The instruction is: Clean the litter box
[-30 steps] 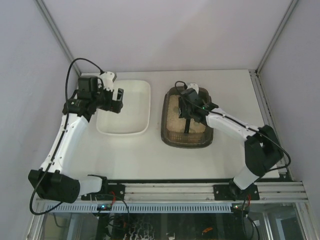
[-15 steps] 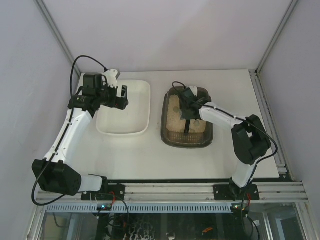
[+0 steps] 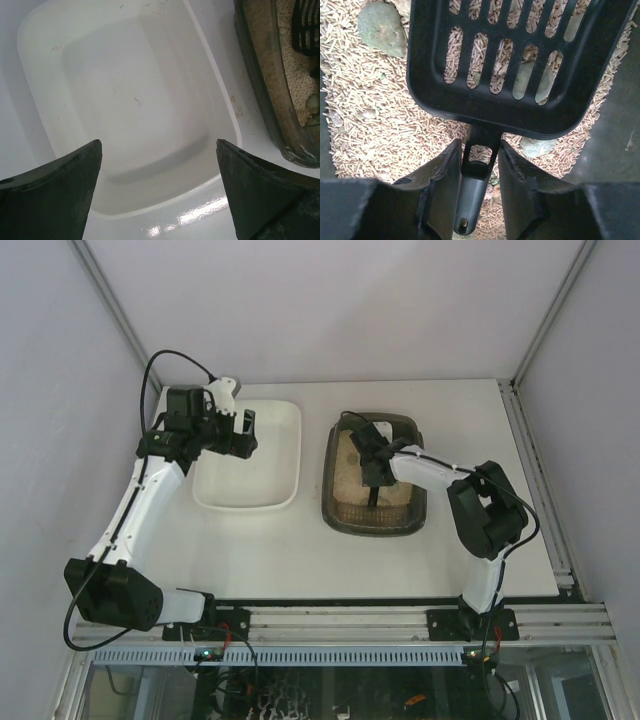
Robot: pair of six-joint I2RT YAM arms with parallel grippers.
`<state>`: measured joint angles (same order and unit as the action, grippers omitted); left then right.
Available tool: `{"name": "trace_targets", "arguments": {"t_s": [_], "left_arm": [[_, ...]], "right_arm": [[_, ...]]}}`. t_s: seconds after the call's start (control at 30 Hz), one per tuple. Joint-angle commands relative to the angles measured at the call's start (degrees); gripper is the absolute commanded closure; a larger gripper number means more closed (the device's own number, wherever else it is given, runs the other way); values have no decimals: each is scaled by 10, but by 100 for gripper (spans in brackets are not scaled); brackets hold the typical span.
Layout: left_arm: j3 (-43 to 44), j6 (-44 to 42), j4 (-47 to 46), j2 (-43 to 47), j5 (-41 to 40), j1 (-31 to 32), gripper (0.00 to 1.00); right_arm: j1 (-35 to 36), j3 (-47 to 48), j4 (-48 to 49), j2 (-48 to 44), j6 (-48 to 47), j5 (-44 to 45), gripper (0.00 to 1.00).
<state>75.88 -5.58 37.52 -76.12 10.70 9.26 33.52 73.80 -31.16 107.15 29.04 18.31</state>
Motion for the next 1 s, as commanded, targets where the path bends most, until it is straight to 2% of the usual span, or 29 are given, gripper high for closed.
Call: {"name": "trace_targets", "arguments": {"t_s": [0.0,0.13,0.2,0.3,0.4,0.7,0.8,0.97], "left_arm": [[8,-7,-21,-6,9,3,0],[19,-16,-17,-19,19,2,0],[54,-43,21,-39,59,3,0],[165,-94,136,-107,166,6,0],[281,-94,199,-174,208,8,0],[361,-49,179,-249,286,14,0],[372,-7,160,-279,293,33,0],[377,9,127,-310,301,84,0]], "right_arm": [[4,21,18,1,11,6,73],[4,22,11,-13,11,22,100],[6,22,1,-34,6,36,100],[11,22,-5,-76,-14,57,100],[8,22,-6,-110,-35,54,100],[-14,22,-11,-158,-60,-44,100],[-5,21,-28,-180,-53,-82,100],[22,0,-36,-222,-47,-102,100]]}}
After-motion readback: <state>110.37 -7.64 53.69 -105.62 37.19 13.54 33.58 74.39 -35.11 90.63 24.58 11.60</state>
